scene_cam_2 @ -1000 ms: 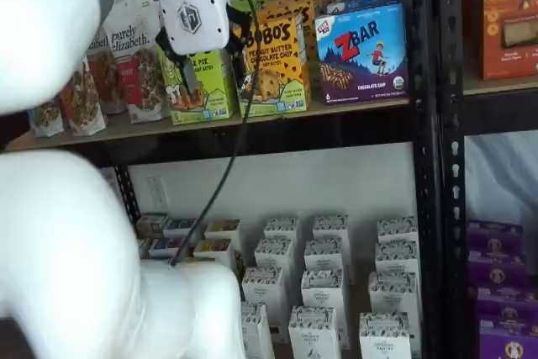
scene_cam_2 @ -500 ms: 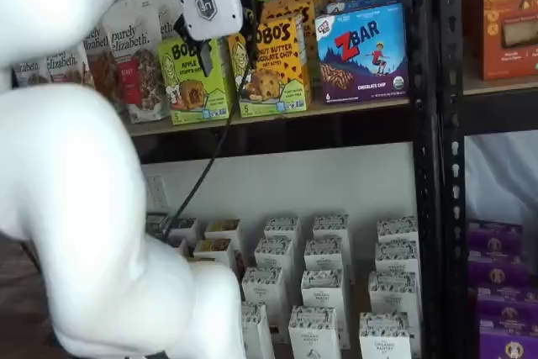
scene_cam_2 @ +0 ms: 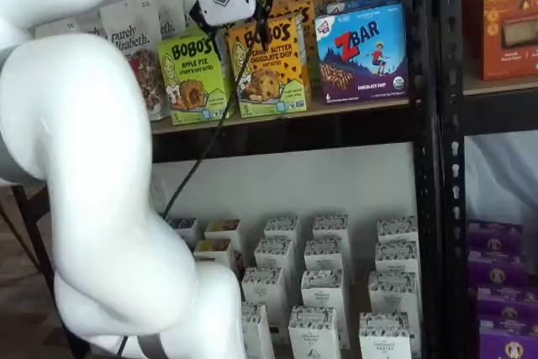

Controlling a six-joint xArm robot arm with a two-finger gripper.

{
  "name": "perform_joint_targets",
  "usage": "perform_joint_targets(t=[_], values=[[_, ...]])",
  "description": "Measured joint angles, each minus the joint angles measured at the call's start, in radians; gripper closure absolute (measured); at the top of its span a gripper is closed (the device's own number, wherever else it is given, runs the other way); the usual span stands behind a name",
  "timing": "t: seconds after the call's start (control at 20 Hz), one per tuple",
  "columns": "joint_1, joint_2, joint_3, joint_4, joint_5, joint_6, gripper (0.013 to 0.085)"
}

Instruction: Pick up the orange box on the top shelf, the fifth box from the left

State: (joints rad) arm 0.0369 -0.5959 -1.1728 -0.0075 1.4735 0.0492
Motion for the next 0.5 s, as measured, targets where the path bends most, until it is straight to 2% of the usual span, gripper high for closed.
perform_joint_targets(t=[0.2,0.5], values=[[-0.02,0.019,-0.031,0.018,0.002,-0.021,0.013],[-0.02,0.036,-0.067,0.008,0.028,-0.021,0.013]])
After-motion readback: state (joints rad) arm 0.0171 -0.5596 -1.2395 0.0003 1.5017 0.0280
